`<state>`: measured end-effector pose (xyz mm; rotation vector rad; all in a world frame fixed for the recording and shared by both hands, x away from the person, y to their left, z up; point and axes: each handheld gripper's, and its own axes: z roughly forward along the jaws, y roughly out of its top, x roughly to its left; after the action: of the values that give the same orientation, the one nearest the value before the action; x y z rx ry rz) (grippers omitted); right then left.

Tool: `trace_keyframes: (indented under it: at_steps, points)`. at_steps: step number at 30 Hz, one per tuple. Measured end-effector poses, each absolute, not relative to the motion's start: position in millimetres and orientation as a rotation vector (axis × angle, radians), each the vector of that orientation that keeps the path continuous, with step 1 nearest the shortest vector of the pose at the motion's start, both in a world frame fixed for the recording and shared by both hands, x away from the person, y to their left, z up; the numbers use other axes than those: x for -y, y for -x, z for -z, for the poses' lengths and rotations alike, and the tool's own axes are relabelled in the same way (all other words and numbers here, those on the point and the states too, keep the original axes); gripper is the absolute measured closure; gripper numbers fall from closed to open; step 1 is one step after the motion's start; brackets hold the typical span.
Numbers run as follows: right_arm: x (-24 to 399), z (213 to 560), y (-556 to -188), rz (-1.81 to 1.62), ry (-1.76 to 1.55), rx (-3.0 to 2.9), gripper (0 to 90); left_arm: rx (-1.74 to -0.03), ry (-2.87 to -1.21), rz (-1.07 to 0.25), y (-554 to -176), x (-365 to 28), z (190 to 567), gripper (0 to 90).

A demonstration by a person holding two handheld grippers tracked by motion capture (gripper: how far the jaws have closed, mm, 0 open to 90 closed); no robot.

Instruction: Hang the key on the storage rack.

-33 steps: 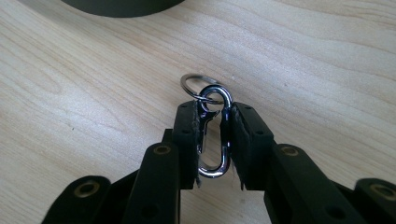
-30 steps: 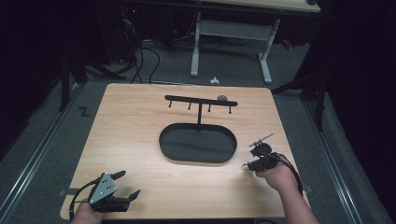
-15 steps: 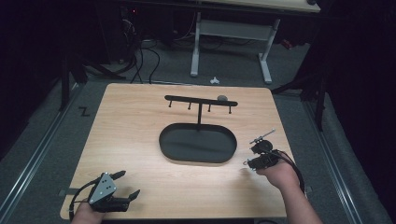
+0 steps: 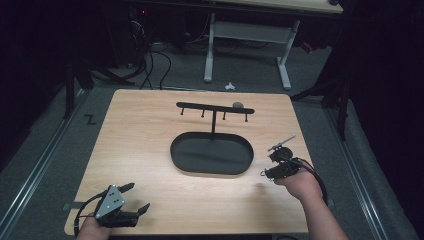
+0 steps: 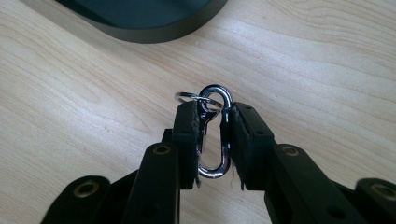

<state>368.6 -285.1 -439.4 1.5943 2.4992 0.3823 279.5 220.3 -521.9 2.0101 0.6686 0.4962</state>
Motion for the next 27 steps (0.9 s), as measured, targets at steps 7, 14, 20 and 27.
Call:
trace_keyframes:
  at_steps: [7,14,20,27]
  points:
    - [283,436,-371,-0.393,-1.593,-2.499,72.4,-0.666,-2.008,-0.498,-279,-220,522,15.3]
    - [280,430,-375,-0.404,-1.593,-2.499,72.4,-0.668,-2.008,-0.497,-279,-220,522,15.3]
    - [275,417,-379,-0.411,-1.576,-2.494,72.4,-0.667,-2.007,-0.496,-279,-220,522,15.3]
    - [273,405,-382,-0.432,-1.570,-2.486,72.4,-0.670,-2.002,-0.496,-279,-220,522,15.3]
